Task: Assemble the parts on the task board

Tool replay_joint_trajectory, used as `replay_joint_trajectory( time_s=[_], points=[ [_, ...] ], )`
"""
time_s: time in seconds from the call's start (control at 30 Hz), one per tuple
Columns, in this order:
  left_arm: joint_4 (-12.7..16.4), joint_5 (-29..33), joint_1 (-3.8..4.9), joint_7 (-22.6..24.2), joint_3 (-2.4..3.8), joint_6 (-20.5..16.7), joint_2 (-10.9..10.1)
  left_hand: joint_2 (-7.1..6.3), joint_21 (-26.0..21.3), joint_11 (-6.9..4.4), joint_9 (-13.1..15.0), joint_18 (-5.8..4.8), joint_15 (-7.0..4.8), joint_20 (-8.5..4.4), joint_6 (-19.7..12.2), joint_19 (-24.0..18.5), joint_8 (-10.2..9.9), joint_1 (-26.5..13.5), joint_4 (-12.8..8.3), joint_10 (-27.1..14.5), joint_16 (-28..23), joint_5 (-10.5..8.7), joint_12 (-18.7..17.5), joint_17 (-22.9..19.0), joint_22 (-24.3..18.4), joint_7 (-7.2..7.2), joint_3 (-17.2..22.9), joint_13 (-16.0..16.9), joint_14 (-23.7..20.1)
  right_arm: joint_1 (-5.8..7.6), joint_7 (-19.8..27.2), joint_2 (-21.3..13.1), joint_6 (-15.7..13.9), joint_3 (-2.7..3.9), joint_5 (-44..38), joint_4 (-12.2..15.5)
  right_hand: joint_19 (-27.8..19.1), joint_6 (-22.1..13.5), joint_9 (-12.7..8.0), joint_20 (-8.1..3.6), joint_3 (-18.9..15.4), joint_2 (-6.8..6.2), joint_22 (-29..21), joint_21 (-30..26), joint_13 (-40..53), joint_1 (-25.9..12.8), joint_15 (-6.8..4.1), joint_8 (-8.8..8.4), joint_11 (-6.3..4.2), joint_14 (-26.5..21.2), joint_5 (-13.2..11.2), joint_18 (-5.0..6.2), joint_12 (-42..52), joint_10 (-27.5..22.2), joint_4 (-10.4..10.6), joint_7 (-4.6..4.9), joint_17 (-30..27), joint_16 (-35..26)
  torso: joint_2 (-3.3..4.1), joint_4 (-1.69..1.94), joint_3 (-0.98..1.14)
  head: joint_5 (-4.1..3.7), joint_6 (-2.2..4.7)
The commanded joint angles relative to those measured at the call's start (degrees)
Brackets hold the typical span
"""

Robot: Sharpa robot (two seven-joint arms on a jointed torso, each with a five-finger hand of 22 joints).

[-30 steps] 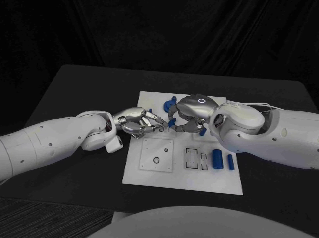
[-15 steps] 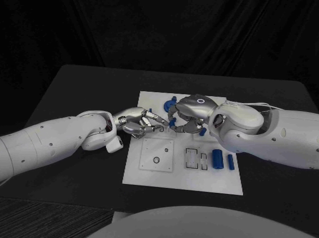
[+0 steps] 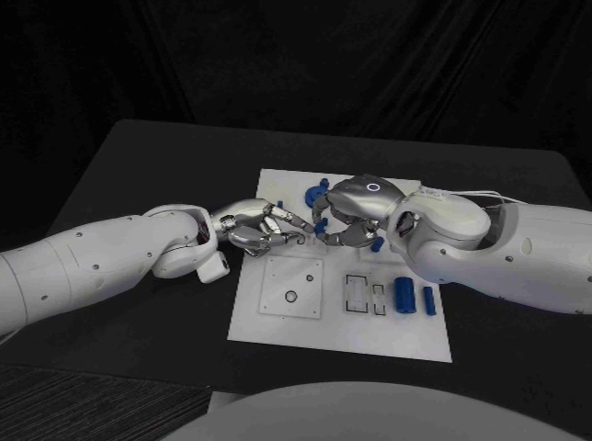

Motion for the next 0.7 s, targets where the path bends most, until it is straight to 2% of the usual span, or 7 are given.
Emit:
replay_joint_trajectory(
  time_s=[0.03,0.33,0.5,0.7],
  points=[
    [0.1,0.2,-0.11,0.3,0.04,0.7,0.0,-0.15,-0.3,-3.25,0.0,0.44,-0.17,0.04,0.1,-0.6,-0.2,-0.6,-0.1,9.9,0.1,-0.19,17.5,15.1,0.7,0.16,0.4,29.1,6.2,-0.05,-0.3,0.0,-0.3,0.04,-0.4,0.1,2.3,0.8,0.1,-0.20,0.4,0.31,12.5,-0.2,15.1,0.3,-0.06,0.41,0.22,5.2,0.2,0.13,0.1,5.9,-0.1,-0.39,10.7,-0.3,0.00,-0.01,-0.01,-0.06,-0.01],
    [0.2,0.2,-0.11,0.5,0.05,0.2,-0.3,-0.15,-0.3,-3.22,0.0,0.43,-0.16,0.04,0.2,-0.5,-0.2,-0.7,-0.1,9.9,0.1,-0.22,17.5,15.1,0.8,0.21,0.4,29.1,6.2,-0.05,-0.3,0.0,-0.2,0.04,-0.4,-0.2,2.2,0.8,0.1,-0.17,0.5,0.32,12.5,-0.2,15.1,0.3,-0.01,0.45,0.27,5.2,0.1,0.14,0.1,5.9,-0.2,-0.39,10.6,-0.3,-0.02,-0.01,0.02,0.11,-0.01],
    [0.6,0.2,-0.11,0.8,0.05,-0.6,-1.1,-0.29,-0.5,-3.17,-0.1,0.52,-0.10,0.08,-1.0,-1.0,-0.5,-0.8,-0.1,9.9,0.1,-0.28,17.5,15.1,0.4,0.19,0.4,29.1,6.2,-0.05,-0.5,0.0,0.1,0.04,-0.4,-0.6,2.3,0.9,0.2,-0.14,0.6,0.33,12.5,-0.2,15.1,0.4,0.03,0.49,0.31,5.2,0.1,0.12,0.1,5.9,-0.3,-0.38,10.6,-0.3,-0.02,-0.01,0.01,0.27,-0.01],
    [2.3,0.2,-0.05,1.6,0.06,-2.9,-3.4,-0.46,-0.6,-2.95,0.0,0.58,0.01,0.14,0.2,-1.3,-0.3,-1.1,-0.1,9.9,0.1,-0.35,17.5,15.1,0.2,0.57,0.3,29.1,6.2,-0.04,-1.1,0.2,1.4,0.04,-1.0,-1.1,2.3,0.9,0.2,-0.10,0.6,0.32,12.5,-0.1,15.1,0.5,0.06,0.52,0.33,5.2,0.0,0.12,0.1,5.9,-0.4,-0.36,10.7,-0.3,-0.03,0.02,0.00,0.42,-0.01]
  ],
)
